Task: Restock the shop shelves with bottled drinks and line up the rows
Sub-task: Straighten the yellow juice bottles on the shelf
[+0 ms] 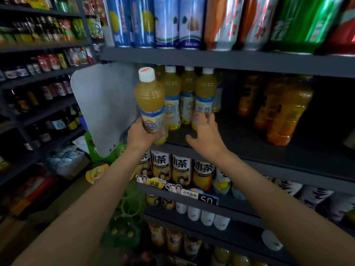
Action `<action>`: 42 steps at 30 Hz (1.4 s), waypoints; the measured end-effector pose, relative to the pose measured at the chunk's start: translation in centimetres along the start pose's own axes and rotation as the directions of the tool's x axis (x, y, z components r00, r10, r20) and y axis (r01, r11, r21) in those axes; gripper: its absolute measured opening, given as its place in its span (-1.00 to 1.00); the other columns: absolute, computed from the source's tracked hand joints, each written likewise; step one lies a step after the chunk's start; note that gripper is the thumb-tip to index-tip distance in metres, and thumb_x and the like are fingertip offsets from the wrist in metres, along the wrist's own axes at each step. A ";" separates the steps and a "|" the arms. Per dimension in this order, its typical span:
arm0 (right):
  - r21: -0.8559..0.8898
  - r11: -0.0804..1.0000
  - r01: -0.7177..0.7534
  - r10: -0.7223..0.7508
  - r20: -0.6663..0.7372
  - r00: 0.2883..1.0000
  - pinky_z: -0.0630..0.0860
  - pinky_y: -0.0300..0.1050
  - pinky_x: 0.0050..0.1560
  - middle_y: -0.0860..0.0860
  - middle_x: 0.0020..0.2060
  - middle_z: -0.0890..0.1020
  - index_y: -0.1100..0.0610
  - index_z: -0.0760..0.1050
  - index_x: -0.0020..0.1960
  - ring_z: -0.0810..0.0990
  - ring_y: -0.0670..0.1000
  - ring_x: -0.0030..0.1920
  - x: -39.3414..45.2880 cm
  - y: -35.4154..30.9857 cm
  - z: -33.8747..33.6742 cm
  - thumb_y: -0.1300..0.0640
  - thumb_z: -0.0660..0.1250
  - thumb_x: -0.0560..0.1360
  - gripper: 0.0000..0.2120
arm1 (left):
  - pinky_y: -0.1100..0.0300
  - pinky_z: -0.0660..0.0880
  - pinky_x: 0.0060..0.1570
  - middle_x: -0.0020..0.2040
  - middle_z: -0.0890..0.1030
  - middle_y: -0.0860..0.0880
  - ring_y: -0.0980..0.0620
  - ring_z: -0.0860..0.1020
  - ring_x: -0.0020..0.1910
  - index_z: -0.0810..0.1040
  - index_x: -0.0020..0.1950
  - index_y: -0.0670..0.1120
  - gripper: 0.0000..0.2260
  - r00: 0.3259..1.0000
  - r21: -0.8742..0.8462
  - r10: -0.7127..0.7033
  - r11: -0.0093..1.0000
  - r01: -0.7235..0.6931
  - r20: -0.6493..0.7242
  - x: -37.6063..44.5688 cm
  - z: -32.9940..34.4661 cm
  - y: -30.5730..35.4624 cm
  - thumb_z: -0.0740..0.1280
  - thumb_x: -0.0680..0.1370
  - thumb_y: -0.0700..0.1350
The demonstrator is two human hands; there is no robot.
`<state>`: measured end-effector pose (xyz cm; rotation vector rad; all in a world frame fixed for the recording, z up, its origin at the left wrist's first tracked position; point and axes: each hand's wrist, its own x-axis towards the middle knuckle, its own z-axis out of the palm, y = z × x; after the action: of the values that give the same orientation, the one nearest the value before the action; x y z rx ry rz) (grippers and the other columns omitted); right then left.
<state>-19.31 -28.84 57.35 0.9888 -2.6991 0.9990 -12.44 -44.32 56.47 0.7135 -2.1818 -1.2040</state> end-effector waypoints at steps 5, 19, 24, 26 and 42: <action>-0.144 0.953 -0.267 0.264 -0.038 0.964 0.29 0.10 0.29 0.19 0.36 0.13 0.13 0.09 0.42 0.18 0.25 0.34 3.8 1.4 1.3 0.13 0.35 0.46 -0.36 | 0.00 0.46 0.18 0.22 0.55 -0.14 -0.11 0.52 0.19 0.44 0.26 -0.16 -0.43 0.986 0.018 -0.159 0.987 0.160 -0.041 5.3 0.5 -2.4 0.54 0.32 -0.05; -0.004 0.930 -0.368 0.365 -0.127 0.922 0.19 0.01 0.34 0.22 0.34 0.24 0.29 0.10 0.39 0.22 0.22 0.36 6.0 2.7 3.9 0.16 0.35 0.47 -0.37 | 0.00 0.40 0.14 0.25 0.48 -0.23 -0.20 0.45 0.24 0.31 0.29 -0.22 -0.51 0.980 0.125 -0.134 0.980 0.153 -0.146 9.8 4.4 -2.1 0.38 0.47 -0.05; -0.025 0.924 -0.381 0.380 -0.037 0.924 0.22 0.11 0.34 0.17 0.39 0.18 0.20 0.11 0.42 0.21 0.21 0.37 5.3 2.8 3.4 0.09 0.33 0.48 -0.37 | -0.13 0.33 0.18 0.32 0.32 -0.21 -0.23 0.33 0.28 0.23 0.38 -0.20 -0.51 0.950 0.228 0.070 0.974 0.002 -0.306 5.0 6.5 -1.7 0.29 0.52 -0.10; -0.071 0.942 -0.329 0.331 0.017 0.943 0.26 0.11 0.34 0.14 0.34 0.24 0.14 0.24 0.37 0.28 0.19 0.33 4.0 3.7 2.1 0.09 0.32 0.48 -0.49 | -0.11 0.42 0.07 0.24 0.37 -0.18 -0.19 0.41 0.17 0.32 0.31 -0.18 -0.63 0.909 0.225 0.306 0.942 -0.248 -0.282 1.1 8.1 -1.6 0.26 0.51 -0.21; -0.190 0.975 -0.117 0.134 0.081 0.988 0.47 0.14 0.03 0.22 -0.01 0.58 0.29 0.49 0.08 0.52 0.23 0.04 -24.5 29.0 -11.2 0.26 0.26 0.47 -0.80 | -0.01 0.51 -0.08 0.15 0.47 -0.02 -0.05 0.54 -0.05 0.30 0.32 -0.09 -0.66 0.606 0.186 0.177 0.853 -0.487 0.775 -30.4 31.4 -3.3 0.21 0.55 -0.18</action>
<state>-19.13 7.97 42.83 0.8603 -2.8987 0.7182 -11.36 -7.17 33.25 -0.1590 -3.1061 -0.9415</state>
